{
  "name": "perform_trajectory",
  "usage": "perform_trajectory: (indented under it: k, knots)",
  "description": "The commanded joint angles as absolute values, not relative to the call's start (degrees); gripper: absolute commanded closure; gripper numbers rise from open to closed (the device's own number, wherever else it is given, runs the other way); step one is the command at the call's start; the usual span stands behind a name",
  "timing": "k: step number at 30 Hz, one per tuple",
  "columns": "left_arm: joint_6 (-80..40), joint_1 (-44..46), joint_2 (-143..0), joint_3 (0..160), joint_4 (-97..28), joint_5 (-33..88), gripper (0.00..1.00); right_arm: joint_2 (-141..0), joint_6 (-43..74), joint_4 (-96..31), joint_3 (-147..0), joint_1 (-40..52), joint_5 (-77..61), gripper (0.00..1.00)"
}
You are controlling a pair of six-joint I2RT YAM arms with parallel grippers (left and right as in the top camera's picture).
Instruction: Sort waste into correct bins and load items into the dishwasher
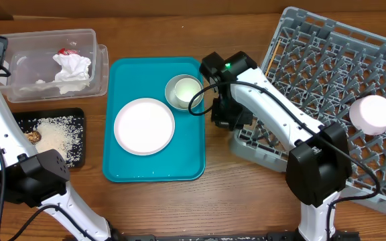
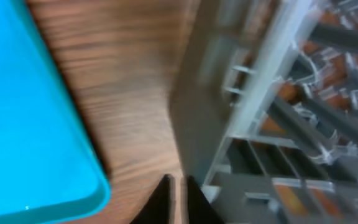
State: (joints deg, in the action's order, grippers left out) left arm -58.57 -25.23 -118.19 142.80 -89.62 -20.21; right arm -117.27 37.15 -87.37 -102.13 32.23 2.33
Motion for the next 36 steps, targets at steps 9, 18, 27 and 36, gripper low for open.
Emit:
perform_trajectory:
  k: [9, 18, 27, 36]
  knots:
    - [-59.2, -25.1, -118.5, 142.6, -89.6, -21.3, 0.00, -105.7, 42.5, -87.6, -101.7, 29.7, 17.1, 0.37]
    - [-59.2, -25.1, -118.5, 142.6, -89.6, -21.3, 0.00, -106.2, 34.2, -72.8, -90.0, 24.7, 2.6, 0.36]
    - [-59.2, -25.1, -118.5, 142.6, -89.6, -21.4, 0.00, -106.2, 34.5, -66.2, -81.4, 24.8, -2.3, 0.45]
    - [-59.2, -25.1, -118.5, 142.6, -89.7, -21.3, 0.00, -106.2, 27.3, -66.4, -81.1, 28.6, -2.9, 0.52]
